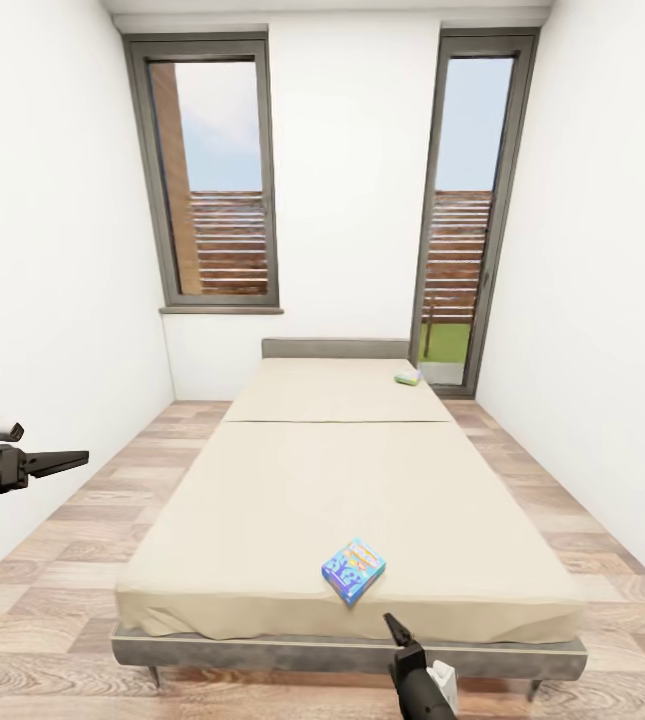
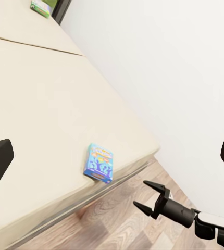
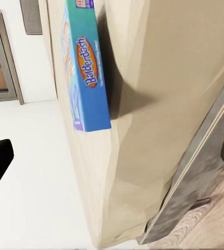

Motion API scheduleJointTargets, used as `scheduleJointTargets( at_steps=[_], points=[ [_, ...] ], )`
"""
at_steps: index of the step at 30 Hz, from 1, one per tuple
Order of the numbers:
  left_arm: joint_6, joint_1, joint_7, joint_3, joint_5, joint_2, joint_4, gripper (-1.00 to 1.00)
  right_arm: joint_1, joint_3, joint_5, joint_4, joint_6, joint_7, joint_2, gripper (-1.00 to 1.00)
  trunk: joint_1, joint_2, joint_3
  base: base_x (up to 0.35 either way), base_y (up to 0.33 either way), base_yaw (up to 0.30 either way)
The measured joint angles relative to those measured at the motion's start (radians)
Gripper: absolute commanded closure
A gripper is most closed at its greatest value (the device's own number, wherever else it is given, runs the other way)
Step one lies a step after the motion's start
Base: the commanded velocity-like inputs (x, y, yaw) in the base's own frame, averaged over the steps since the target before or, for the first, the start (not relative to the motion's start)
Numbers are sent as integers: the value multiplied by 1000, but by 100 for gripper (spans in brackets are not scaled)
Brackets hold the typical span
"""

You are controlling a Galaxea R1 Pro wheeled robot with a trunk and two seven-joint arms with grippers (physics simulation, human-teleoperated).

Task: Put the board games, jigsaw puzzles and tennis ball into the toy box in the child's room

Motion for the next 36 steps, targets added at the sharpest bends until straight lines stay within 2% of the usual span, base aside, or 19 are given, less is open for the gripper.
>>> scheduleJointTargets(
  at_steps=[20, 36],
  points=[
    [-2, 0, 0, 0, 0, 0, 0, -100, 0, 19, 1, 0, 0, 0, 2, -100, 0, 0, 0, 33, 114, 0],
    [-4, 0, 0, 0, 0, 0, 0, -100, 0, 20, 1, 6, -3, 0, -4, -100, 0, 0, 0, 63, 31, 0]
  ],
)
